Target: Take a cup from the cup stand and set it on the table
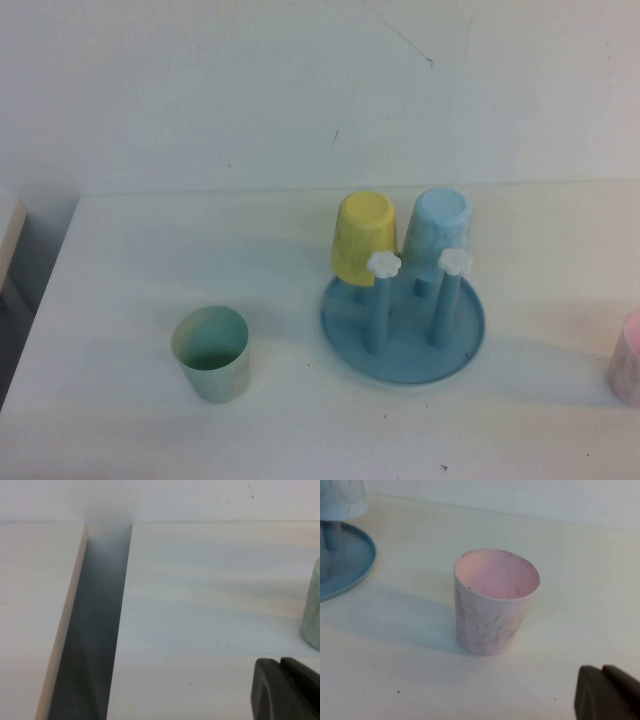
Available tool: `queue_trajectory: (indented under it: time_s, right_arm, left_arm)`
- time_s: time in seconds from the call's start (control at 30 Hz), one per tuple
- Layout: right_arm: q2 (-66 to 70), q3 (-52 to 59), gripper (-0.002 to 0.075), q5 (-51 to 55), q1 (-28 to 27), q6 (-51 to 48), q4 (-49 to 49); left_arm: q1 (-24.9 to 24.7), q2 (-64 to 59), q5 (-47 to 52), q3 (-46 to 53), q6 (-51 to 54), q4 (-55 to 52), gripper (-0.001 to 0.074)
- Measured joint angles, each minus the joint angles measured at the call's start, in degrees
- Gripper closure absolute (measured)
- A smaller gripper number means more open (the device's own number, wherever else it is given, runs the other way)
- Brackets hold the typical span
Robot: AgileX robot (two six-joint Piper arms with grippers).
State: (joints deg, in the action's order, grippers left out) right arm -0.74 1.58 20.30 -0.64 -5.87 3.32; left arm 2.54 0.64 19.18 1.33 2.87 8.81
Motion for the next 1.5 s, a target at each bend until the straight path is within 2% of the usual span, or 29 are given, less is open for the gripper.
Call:
queue_trajectory:
  time_s: [1.0,1.13,1.3,1.5]
  right_arm:
    - [0.0,0.0,0.0727,-0.5,0.0,0.0,0.0]
    - [0.0,0.0,0.0727,-6.8,0.0,1.7,0.0]
    - [0.0,-10.5,0.0727,-7.6,0.0,11.8,-0.1]
    - [7.1,-28.6,0.0727,5.3,0.0,15.1,0.3]
  left_arm:
    - [0.0,0.0,0.0,0.0,-0.1,0.0,0.0738]
    - [0.0,0.0,0.0,0.0,-0.1,0.0,0.0739]
    - [0.0,0.0,0.0,0.0,-0.1,0.0,0.0738]
    - [0.0,0.0,0.0,0.0,-0.1,0.0,0.0738]
